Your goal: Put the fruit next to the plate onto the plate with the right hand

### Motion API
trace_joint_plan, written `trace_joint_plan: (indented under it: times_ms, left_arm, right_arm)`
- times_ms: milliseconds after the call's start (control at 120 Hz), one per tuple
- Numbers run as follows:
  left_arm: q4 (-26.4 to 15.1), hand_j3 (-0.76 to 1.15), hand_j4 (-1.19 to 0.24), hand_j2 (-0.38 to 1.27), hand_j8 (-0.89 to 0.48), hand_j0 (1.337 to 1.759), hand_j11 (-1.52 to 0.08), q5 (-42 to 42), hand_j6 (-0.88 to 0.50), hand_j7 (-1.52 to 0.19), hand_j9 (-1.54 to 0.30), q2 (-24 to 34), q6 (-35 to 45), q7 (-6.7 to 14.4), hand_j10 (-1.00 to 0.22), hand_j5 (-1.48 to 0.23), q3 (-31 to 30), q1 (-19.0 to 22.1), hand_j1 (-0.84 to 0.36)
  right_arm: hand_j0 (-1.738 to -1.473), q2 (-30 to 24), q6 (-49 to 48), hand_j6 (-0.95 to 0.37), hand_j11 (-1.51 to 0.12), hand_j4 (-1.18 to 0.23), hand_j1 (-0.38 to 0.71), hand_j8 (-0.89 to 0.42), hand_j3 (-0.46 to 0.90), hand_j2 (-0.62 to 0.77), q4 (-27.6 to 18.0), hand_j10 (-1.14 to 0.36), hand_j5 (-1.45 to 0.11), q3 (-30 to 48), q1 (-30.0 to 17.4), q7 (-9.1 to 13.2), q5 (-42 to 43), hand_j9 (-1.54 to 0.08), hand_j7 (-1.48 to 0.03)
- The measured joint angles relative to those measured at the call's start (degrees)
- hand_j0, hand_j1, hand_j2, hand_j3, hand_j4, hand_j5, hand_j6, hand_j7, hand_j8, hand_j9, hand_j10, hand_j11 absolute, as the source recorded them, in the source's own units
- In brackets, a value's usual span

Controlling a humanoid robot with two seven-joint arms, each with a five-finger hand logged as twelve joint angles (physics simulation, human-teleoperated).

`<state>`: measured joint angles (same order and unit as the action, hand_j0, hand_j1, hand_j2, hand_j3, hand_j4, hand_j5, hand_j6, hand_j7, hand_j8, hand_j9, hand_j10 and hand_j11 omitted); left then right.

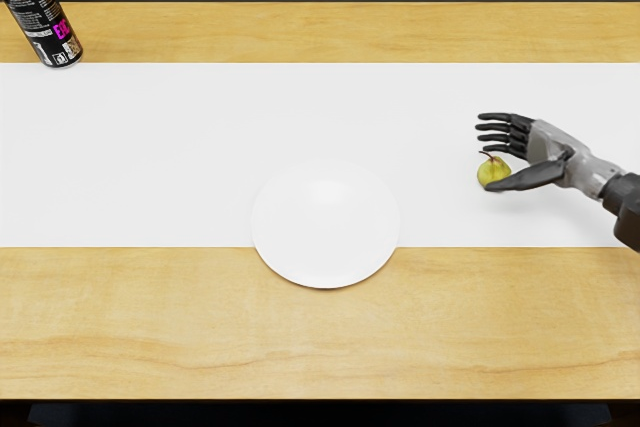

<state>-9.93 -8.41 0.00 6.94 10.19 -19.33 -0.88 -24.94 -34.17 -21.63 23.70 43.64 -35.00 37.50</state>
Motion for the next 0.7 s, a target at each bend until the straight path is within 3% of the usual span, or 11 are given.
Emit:
trace_joint_plan:
  times_ms: [333,550,700]
  left_arm:
    - [0.0,0.0,0.0,0.0,0.0,1.658,0.0,0.0,0.0,0.0,0.0,0.0,0.0,0.0,0.0,0.0,0.0,0.0,0.35]
    - [0.0,0.0,0.0,0.0,0.0,1.658,0.0,0.0,0.0,0.0,0.0,0.0,0.0,0.0,0.0,0.0,0.0,0.0,0.35]
    - [0.0,0.0,0.0,0.0,0.0,1.658,0.0,0.0,0.0,0.0,0.0,0.0,0.0,0.0,0.0,0.0,0.0,0.0,0.35]
  right_arm:
    - [-1.658,2.3,0.2,-0.28,-0.36,-0.28,-0.02,-0.28,0.0,-0.05,2.7,-0.28,-0.36,-1.5,0.0,0.0,0.0,-0.36,-0.36]
    - [-1.658,2.8,0.5,-0.29,-0.45,-0.29,-0.01,-0.29,0.0,-0.05,3.4,-0.27,-0.37,-1.5,0.1,-0.1,-0.3,-0.37,-0.37]
    - [-1.658,2.8,0.4,-0.3,-0.36,-0.3,0.01,-0.3,0.0,-0.06,3.5,-0.31,-0.39,-1.5,0.1,-0.1,-0.3,-0.39,-0.39]
